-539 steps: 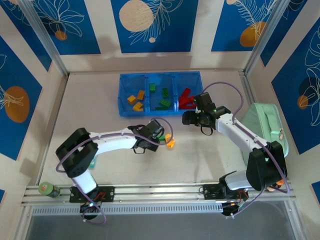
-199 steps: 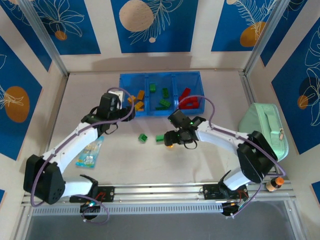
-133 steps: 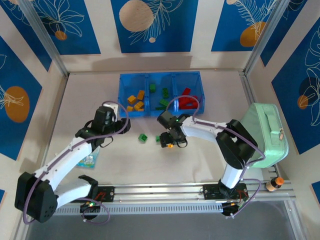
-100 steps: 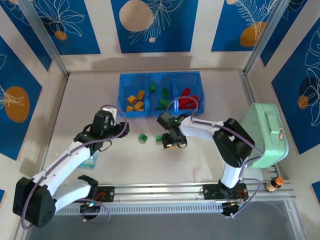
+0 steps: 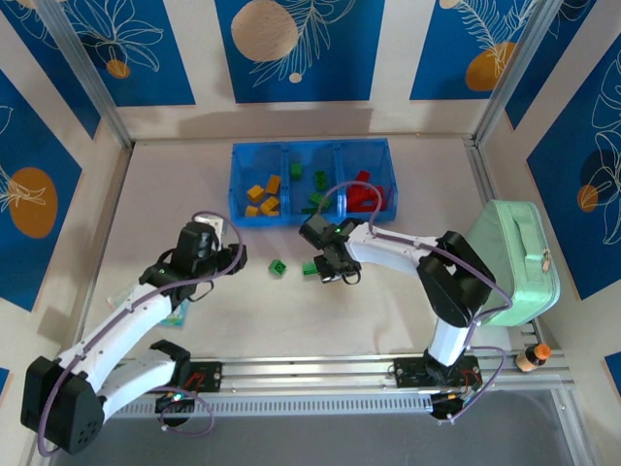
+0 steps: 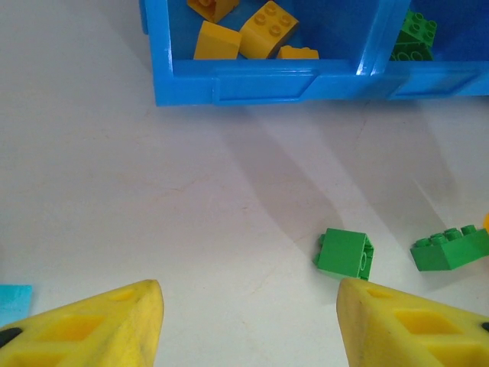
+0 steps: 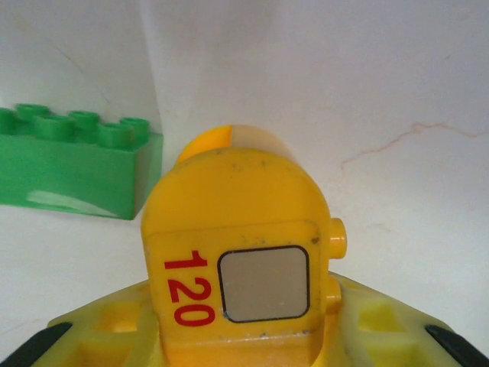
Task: Sort the legos into containers by color
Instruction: Pick up the lego from the center of the table, then place the lego in the container.
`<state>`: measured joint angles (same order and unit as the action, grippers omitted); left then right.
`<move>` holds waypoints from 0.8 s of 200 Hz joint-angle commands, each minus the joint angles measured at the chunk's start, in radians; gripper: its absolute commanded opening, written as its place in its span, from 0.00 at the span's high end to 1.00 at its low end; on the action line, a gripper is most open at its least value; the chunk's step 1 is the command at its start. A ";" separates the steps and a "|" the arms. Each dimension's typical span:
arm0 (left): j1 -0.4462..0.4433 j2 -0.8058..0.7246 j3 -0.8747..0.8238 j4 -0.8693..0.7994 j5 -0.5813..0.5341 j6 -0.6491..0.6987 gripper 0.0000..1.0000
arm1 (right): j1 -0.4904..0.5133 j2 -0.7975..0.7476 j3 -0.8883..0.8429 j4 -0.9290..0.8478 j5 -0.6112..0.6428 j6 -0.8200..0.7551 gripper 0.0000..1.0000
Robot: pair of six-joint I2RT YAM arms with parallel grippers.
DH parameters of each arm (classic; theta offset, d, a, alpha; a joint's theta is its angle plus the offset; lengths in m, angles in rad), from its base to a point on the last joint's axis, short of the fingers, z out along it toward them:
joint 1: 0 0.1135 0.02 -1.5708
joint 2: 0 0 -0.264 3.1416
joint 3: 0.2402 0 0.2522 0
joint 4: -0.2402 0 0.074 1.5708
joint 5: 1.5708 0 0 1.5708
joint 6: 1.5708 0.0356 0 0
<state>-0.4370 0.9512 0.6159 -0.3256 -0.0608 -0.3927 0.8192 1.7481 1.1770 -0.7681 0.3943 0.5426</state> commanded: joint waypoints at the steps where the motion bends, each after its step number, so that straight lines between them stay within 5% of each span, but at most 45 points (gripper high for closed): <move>1: -0.008 -0.025 -0.022 -0.023 -0.010 -0.018 0.38 | 0.005 -0.075 0.087 -0.062 0.051 -0.022 0.68; 48: -0.020 -0.025 -0.079 -0.002 0.024 -0.092 0.39 | -0.019 -0.019 0.334 -0.092 0.025 -0.120 0.67; 160: -0.158 -0.061 -0.150 -0.016 -0.033 -0.166 0.39 | -0.044 0.426 0.985 -0.163 -0.120 -0.174 0.67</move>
<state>-0.5785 0.9005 0.4728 -0.3325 -0.0772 -0.5346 0.7811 2.1036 2.0399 -0.8913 0.3344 0.3740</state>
